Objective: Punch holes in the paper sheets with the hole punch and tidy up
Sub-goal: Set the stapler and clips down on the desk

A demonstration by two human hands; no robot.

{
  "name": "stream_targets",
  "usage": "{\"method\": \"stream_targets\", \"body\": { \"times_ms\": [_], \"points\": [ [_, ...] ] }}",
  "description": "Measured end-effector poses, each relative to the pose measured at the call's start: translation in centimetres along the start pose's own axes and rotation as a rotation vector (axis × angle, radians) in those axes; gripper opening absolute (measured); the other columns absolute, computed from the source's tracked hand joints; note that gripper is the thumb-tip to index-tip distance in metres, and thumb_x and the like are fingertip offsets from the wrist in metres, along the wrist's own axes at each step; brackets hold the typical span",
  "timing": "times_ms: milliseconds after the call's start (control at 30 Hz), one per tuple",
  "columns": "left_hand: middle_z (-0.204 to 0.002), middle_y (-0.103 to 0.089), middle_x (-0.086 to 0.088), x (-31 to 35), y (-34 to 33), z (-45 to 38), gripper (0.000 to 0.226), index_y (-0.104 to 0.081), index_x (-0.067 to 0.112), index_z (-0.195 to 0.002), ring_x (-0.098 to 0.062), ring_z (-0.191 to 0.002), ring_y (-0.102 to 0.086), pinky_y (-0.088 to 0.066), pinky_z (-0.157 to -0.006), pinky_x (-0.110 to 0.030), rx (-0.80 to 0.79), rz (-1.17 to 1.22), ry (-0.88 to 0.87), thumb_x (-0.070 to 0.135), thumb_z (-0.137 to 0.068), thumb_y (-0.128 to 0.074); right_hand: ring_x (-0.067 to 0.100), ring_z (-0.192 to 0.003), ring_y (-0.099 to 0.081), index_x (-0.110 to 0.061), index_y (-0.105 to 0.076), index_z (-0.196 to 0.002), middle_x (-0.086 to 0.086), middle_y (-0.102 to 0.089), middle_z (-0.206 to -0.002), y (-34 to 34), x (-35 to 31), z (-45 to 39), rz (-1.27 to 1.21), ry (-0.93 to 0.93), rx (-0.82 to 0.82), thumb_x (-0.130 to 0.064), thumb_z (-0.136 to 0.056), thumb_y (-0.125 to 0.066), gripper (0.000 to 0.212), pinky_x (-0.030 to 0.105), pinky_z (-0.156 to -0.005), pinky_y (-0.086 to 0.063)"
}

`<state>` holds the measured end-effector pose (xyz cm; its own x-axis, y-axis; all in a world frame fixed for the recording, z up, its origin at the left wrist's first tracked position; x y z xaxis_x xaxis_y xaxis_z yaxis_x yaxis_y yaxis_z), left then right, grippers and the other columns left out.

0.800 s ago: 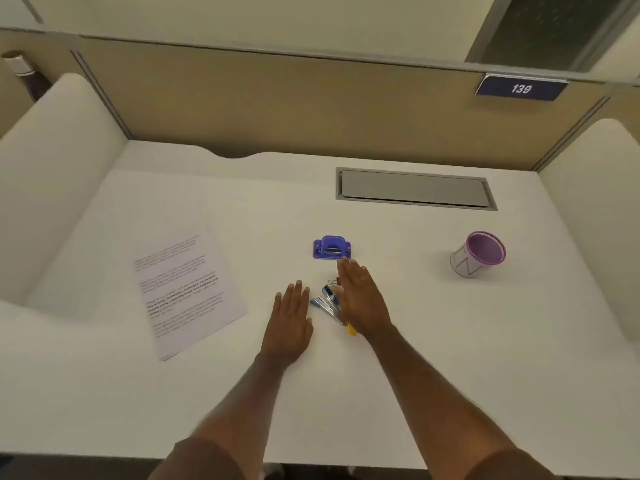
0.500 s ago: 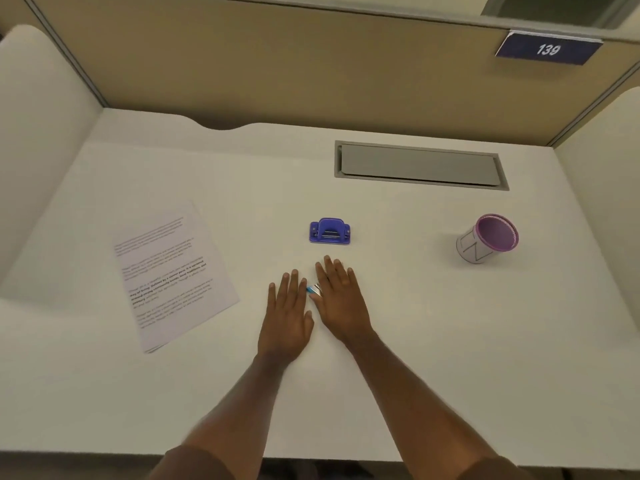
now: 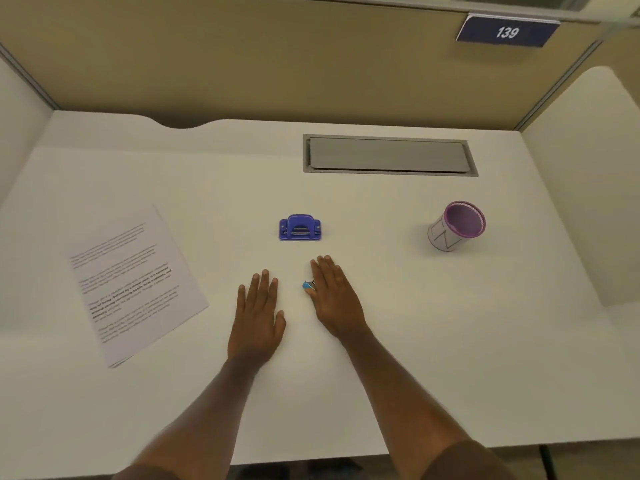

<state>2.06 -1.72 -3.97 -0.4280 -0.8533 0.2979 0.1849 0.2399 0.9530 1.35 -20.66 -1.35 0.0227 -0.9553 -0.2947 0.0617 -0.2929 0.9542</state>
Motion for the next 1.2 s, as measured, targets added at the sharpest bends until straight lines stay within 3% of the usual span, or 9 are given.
{"method": "stream_targets", "body": {
  "times_ms": [100,200,367,567,867,1000,1100,1200],
  "points": [
    [-0.169,-0.011,-0.012,0.1,0.0,-0.1,0.067,-0.021,0.008,-0.159,-0.029,-0.157,-0.009,-0.010,-0.127,-0.053,0.002,-0.003,-0.002,0.033,-0.097,-0.028,0.035,-0.145,-0.037,0.002,-0.044,-0.146,0.020,-0.043,-0.153,1.8,3.1,2.0,-0.001,-0.041,0.104,-0.025,-0.101,-0.054,0.053,0.045,-0.119,-0.034],
    [-0.169,-0.011,-0.012,0.0,0.0,-0.1,0.067,-0.022,0.007,-0.159,-0.029,-0.157,-0.009,-0.009,-0.127,-0.052,0.000,-0.011,0.002,0.034,-0.097,-0.025,0.035,-0.147,-0.033,0.002,-0.042,-0.147,0.020,-0.040,-0.155,3.3,7.1,4.4,-0.039,-0.123,0.127,-0.023,-0.102,-0.053,0.052,0.043,-0.121,-0.029],
    [-0.169,-0.013,-0.012,0.1,-0.1,-0.1,0.067,-0.023,0.006,-0.158,-0.030,-0.157,-0.012,-0.011,-0.126,-0.053,0.007,-0.018,0.000,0.035,-0.098,-0.024,0.041,-0.138,-0.045,0.009,-0.050,-0.138,0.026,-0.051,-0.144,6.1,14.4,8.7,0.001,-0.271,0.218,-0.012,-0.095,-0.065,0.050,0.050,-0.112,-0.042],
    [-0.168,-0.016,-0.013,0.3,0.0,-0.1,0.067,-0.025,0.005,-0.157,-0.032,-0.156,-0.015,-0.013,-0.126,-0.054,0.031,-0.011,-0.007,0.036,-0.098,-0.024,0.028,-0.151,-0.026,-0.002,-0.035,-0.151,0.015,-0.034,-0.159,7.8,21.1,11.8,-0.042,-0.401,0.198,-0.020,-0.103,-0.051,0.054,0.041,-0.123,-0.024],
    [-0.167,-0.019,-0.014,0.3,0.0,-0.1,0.068,-0.028,0.003,-0.156,-0.033,-0.155,-0.019,-0.014,-0.125,-0.055,0.006,-0.030,0.009,0.036,-0.097,-0.025,0.028,-0.152,-0.024,-0.007,-0.034,-0.153,0.014,-0.029,-0.162,8.3,21.9,12.2,-0.080,-0.364,0.208,-0.026,-0.101,-0.054,0.059,0.043,-0.123,-0.024],
    [-0.165,-0.023,-0.016,0.8,0.7,-0.2,0.068,-0.033,0.002,-0.154,-0.036,-0.153,-0.023,-0.017,-0.124,-0.056,-0.035,-0.026,0.013,0.037,-0.096,-0.025,0.027,-0.147,-0.032,-0.010,-0.045,-0.148,0.011,-0.031,-0.161,8.7,22.3,12.8,-0.175,-0.346,0.358,-0.024,-0.098,-0.059,0.053,0.046,-0.118,-0.034],
    [-0.167,-0.017,-0.014,1.0,1.6,-0.3,0.072,-0.029,0.004,-0.156,-0.033,-0.155,-0.017,-0.014,-0.126,-0.053,-0.078,-0.005,0.041,0.043,-0.095,-0.020,0.015,-0.148,-0.028,-0.025,-0.046,-0.145,-0.006,-0.025,-0.163,8.8,22.7,13.0,-0.273,-0.395,0.475,-0.027,-0.100,-0.052,0.046,0.042,-0.114,-0.039],
    [-0.169,-0.003,-0.010,0.5,2.4,-0.5,0.067,-0.019,0.011,-0.159,-0.028,-0.157,-0.007,-0.007,-0.128,-0.045,-0.148,0.003,0.061,0.042,-0.101,-0.030,-0.002,-0.141,-0.027,-0.027,-0.053,-0.138,-0.013,-0.028,-0.160,8.6,21.8,12.4,-0.304,-0.339,0.583,-0.011,-0.098,-0.055,0.043,0.035,-0.106,-0.044]
  ]
}}
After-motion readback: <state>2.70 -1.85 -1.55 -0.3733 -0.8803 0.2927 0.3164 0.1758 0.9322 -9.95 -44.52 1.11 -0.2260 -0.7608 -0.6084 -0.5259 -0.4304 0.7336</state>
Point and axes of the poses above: each hand's wrist, its own z-axis away from the middle knuckle, its own y-axis out of the back of the hand, x = y × z, the point moved 3 cm from there along -z, towards the middle knuckle
